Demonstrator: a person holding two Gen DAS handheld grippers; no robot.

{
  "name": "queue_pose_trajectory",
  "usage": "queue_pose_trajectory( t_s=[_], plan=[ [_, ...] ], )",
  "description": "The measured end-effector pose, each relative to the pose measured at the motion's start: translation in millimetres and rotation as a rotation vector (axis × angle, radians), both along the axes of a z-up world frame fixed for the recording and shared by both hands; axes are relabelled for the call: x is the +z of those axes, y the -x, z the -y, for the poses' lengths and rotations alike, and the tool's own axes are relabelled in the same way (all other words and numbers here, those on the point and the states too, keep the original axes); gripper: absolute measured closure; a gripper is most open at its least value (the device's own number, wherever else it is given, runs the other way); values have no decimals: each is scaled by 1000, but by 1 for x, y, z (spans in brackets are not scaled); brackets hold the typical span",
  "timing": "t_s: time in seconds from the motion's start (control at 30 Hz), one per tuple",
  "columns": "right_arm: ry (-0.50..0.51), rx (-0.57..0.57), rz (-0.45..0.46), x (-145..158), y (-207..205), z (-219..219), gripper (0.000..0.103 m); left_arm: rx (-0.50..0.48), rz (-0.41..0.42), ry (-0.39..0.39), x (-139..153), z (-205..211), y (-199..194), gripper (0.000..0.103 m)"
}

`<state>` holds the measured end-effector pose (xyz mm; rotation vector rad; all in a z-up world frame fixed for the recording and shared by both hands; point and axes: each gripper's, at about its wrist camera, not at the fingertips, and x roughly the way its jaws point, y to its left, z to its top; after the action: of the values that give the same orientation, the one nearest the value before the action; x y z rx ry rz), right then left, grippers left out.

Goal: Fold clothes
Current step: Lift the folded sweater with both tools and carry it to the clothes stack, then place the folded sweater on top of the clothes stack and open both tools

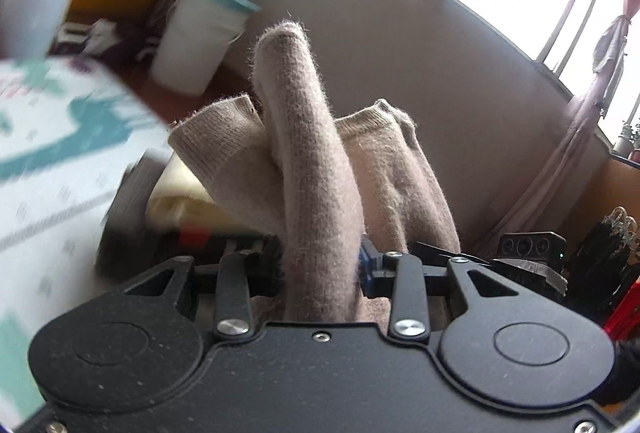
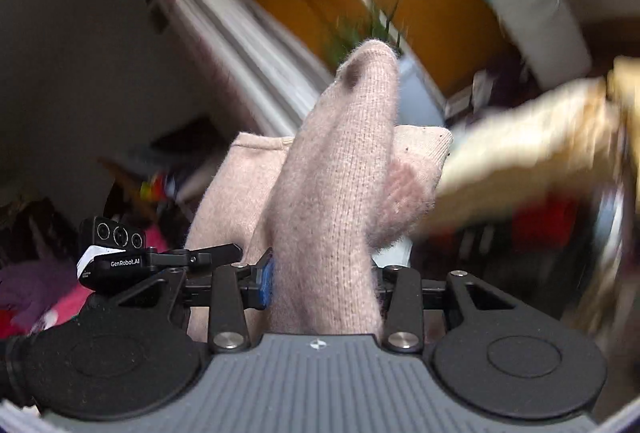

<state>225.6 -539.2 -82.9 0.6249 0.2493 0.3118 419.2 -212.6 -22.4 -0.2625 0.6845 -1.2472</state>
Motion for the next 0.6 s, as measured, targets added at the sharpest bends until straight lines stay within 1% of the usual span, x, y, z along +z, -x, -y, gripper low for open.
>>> queue_pose_trajectory(
  t_s=[0.03,0.1,0.13,0.17,0.2,0.23,0.27,0.3,0.33,0.4,0.43,0.47,0.5,0.53,0.57,0.6],
  plan=[
    [0,-23,16,11,-8,12,62,-7,0,15,10,10,-11,69],
    [-14,-74,54,28,-22,34,62,2,-6,69,27,30,-34,69],
    [-27,-104,70,34,-30,46,62,9,-14,79,31,41,-45,68],
    [-36,-153,78,37,-38,58,62,55,-8,56,31,54,-58,63],
    [-32,-216,60,34,-49,70,59,102,-2,32,31,66,-71,57],
    [-21,-275,17,27,-62,81,54,176,-25,-23,22,70,-79,50],
    [-25,-302,-53,15,-80,91,52,249,-48,-78,12,74,-86,51],
    [-34,-320,-130,1,-100,101,50,267,-23,-123,3,73,-81,51],
    [-11,-346,-199,-13,-112,104,49,284,1,-168,-6,72,-75,51],
    [56,-403,-333,-40,-131,105,43,260,27,-213,-23,54,-51,50],
    [89,-428,-337,-44,-131,103,44,249,40,-236,-32,44,-40,50],
    [123,-453,-322,-45,-128,99,43,251,35,-250,-36,33,-28,51],
    [141,-465,-305,-43,-126,97,40,253,31,-265,-39,22,-16,51],
    [152,-477,-294,-39,-122,97,33,255,26,-279,-43,11,-5,50],
    [186,-486,-281,-33,-117,92,31,256,20,-288,-44,-3,9,50],
    [228,-494,-266,-25,-110,86,28,257,10,-299,-38,-13,25,50]
  ],
)
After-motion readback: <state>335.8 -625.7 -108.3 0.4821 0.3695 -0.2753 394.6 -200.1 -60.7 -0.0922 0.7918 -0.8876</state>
